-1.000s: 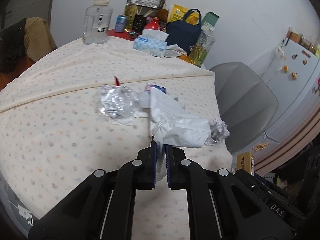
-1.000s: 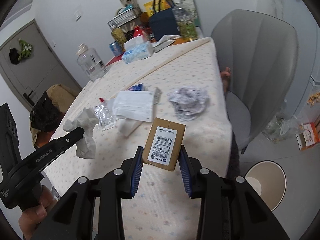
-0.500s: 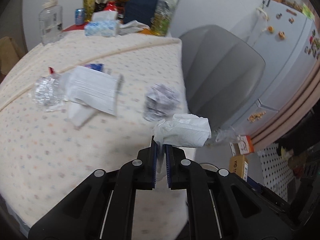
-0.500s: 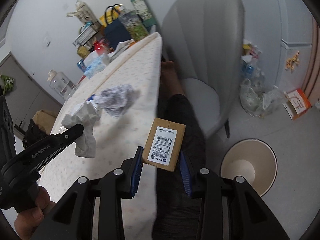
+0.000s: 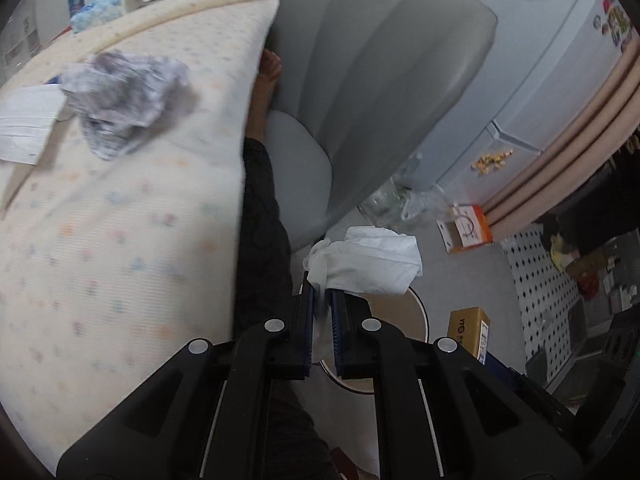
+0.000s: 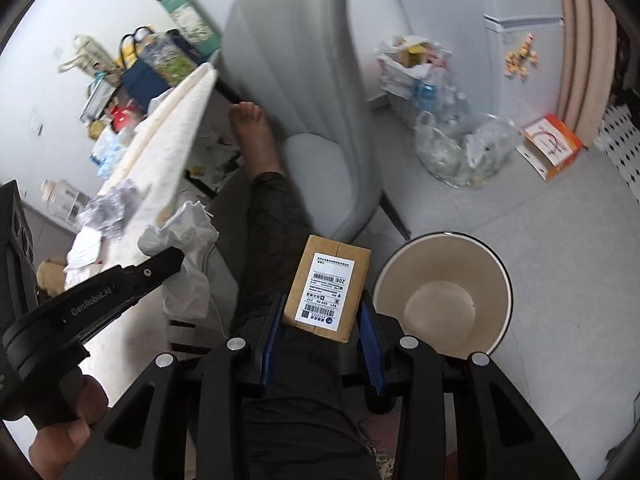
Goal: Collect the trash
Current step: 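Open the right tool over the bin while the left tool drops the tissue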
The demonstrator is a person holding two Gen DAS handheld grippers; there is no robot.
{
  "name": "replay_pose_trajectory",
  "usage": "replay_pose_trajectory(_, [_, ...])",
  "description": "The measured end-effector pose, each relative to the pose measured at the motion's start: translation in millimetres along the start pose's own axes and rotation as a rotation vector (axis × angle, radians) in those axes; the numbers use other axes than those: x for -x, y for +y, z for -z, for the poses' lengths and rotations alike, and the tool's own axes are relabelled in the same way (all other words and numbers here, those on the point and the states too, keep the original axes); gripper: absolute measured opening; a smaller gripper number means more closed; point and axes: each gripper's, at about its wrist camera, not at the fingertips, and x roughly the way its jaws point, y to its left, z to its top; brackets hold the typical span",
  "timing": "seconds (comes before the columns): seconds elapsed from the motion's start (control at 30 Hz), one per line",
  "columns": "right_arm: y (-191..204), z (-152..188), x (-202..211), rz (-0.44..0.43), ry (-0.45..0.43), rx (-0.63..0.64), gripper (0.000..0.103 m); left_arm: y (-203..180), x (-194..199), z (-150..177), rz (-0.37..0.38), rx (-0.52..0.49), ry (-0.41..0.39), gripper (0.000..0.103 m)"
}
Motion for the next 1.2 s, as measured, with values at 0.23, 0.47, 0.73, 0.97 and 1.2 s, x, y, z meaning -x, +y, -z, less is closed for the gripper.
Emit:
replay_pose_trajectory(0.23, [-43.4,0.6,-20.8,0.036,0.020,-0.087,0.035,-23.7,-48.2,8.9,0.024,-0.043,0.088,0.009])
replay_pose_trajectory(0.47, [-71.6,0.2,-46.4,0.075,0.047,-0.149,0.035,-30.5,-82.1,15.9,0.037,-0.062,0.148,0.009])
replay_pose_trajectory(0.73, [-86.1,-9.8,-66.4,0.075,0.035,-0.186,0.038,-22.6,-95.5,19.5,0.034,-0.051,0.170,0.008])
replay_pose_trajectory(0.97, [-110.8,-8.4,-61.2,0.095,0.015,-0.252,0.068,-30.0,-108.9,19.0,0.034,-0.061,0.200,0.008])
replay_pose_trajectory(1.2, [-145.1,5.5,-28.5,0.173,-0.014,-0.330,0.076,-66.9,-131.2,32.5,0.093,-0.115,0.274,0.008])
